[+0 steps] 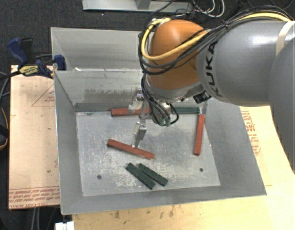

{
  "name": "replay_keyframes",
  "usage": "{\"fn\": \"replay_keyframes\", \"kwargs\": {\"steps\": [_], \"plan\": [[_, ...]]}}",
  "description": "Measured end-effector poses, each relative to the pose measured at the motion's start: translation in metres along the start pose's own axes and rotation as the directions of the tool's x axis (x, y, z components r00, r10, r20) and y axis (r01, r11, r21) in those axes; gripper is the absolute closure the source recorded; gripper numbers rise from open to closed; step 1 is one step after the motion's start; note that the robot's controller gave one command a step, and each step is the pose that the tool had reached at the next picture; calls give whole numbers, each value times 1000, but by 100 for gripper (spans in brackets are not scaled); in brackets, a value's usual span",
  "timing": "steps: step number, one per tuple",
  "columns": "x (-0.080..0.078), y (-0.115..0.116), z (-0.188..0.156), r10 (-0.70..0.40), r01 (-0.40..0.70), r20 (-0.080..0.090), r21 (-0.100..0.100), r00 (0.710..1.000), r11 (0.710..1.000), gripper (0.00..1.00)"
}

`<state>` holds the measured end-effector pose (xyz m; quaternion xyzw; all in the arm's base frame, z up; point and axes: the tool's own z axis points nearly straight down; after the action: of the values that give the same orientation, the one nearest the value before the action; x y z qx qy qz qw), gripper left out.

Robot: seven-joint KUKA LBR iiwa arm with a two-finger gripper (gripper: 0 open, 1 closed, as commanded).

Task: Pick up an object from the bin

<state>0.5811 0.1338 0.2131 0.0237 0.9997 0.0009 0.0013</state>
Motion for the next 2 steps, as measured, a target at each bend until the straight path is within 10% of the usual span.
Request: {"fn": "replay_keyframes", "kwargs": {"steps": [1, 2], "plan": [[0, 0, 0, 0, 0, 0, 0, 1000, 1000, 0], [32, 1, 136, -33, 33, 3, -3, 999, 999, 100]]}}
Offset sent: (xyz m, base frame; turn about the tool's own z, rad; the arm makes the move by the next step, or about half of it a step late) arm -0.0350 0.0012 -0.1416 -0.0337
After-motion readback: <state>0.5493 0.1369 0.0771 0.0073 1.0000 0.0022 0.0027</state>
